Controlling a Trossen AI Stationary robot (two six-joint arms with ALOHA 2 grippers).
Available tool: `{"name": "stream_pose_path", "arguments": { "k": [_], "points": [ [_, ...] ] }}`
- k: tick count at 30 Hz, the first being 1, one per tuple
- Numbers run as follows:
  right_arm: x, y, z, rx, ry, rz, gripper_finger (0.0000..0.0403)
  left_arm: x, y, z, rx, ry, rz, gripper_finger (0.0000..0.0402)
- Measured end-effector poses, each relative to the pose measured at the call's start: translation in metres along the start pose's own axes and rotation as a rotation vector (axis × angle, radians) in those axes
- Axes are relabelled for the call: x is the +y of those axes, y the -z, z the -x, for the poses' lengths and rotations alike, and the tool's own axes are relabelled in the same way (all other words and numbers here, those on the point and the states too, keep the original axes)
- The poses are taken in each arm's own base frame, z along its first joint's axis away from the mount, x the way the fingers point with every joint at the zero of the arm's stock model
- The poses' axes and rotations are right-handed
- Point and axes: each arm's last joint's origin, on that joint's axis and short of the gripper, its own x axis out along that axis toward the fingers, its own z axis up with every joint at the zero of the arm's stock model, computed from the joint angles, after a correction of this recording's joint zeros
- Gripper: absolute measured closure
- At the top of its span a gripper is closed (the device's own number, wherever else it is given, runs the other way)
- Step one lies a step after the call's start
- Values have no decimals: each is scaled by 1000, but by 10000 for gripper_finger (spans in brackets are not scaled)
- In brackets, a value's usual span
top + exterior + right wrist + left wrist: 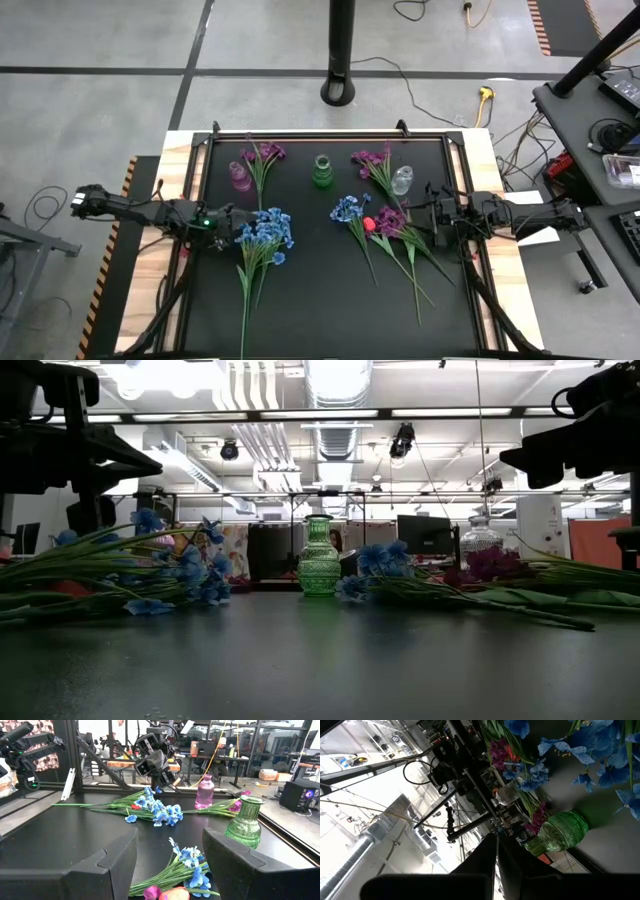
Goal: Sort flowers into vase by color
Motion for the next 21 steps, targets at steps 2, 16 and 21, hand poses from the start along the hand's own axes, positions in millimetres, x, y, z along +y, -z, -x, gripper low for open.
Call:
{"name": "stream_pose_path", "arguments": {
  "k": [2,16,21],
  "points": [
    [0,0,0,0,0,0,188,0,0,0,0,0,0,402],
    [0,0,0,0,0,-44,188,3,4,1,67,-7,-84,402],
    [0,0,0,-2,-4,-392,188,3,4,0,66,-7,-121,402]
  ]
}}
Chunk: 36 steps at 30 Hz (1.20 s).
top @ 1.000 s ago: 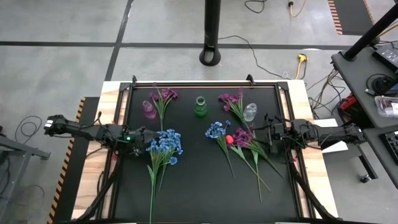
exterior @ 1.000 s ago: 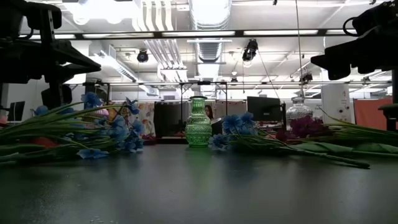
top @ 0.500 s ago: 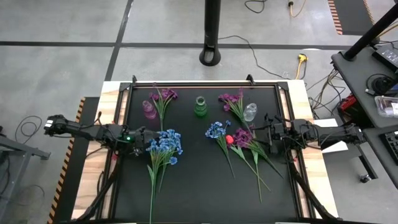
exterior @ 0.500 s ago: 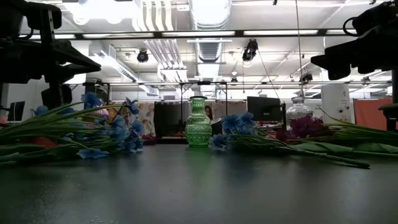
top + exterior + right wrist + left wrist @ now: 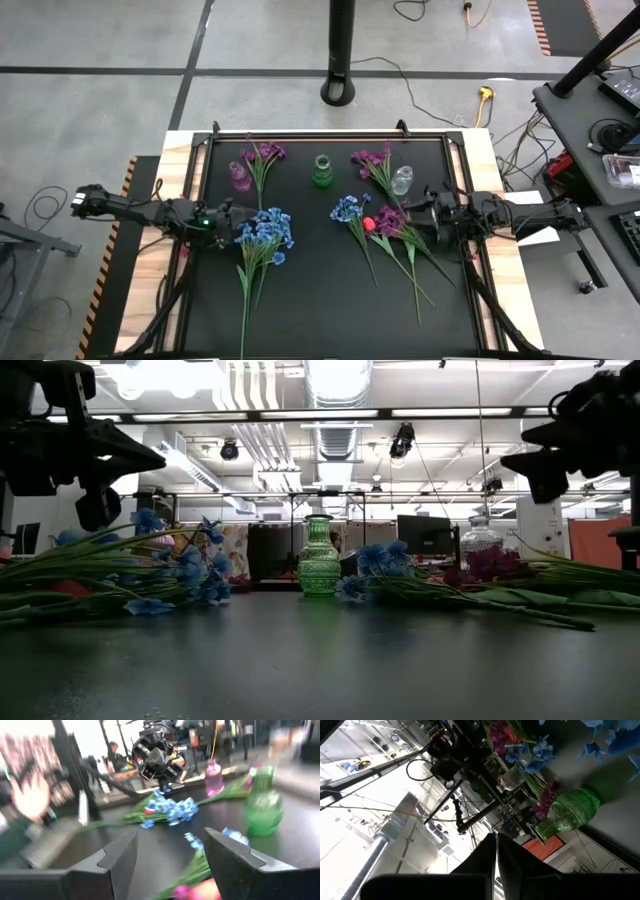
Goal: Sort flowers into vase by color
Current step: Put the middle right blue flowers into the green vase
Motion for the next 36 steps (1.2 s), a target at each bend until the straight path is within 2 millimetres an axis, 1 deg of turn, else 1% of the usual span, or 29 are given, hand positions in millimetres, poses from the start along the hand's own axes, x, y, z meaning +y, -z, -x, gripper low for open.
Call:
{"name": "stream_pose_path", "arguments": {
  "k": [1,3,6,9,11,13,16,18,20,25,28,30,34,36],
  "points": [
    [0,0,0,-5,0,-59,188,0,0,0,0,0,1,402],
    [1,-3,0,-29,-6,-87,188,0,0,0,-2,1,3,402],
    [2,-5,0,-55,-18,-123,188,0,-2,0,-54,-24,135,402],
    [3,-10,-1,-96,-36,-142,188,5,-4,0,-171,-98,398,402],
    [4,-12,-2,-114,-45,-155,188,10,-5,1,-301,-164,608,402],
    [4,-13,-4,-124,-51,-183,188,17,-3,2,-429,-244,766,402],
    [4,-13,-7,-117,-51,-229,188,30,7,6,-427,-395,864,402],
    [5,-13,-9,-113,-53,-274,188,43,16,9,-478,-483,1013,402],
    [5,-15,-12,-87,-50,-291,188,51,23,12,-553,-507,1208,402],
    [11,-28,-26,12,-20,-270,188,59,27,7,-680,-375,1615,402],
    [14,-37,-38,156,57,-299,188,58,24,2,-741,-244,1860,402],
    [16,-45,-45,267,154,-326,188,56,20,-2,-764,-151,2012,402],
    [15,-54,-54,466,433,-365,188,54,15,-8,-793,35,2321,402],
    [15,-57,-60,549,511,-356,188,51,12,-12,-788,140,2470,402]
  ]
}}
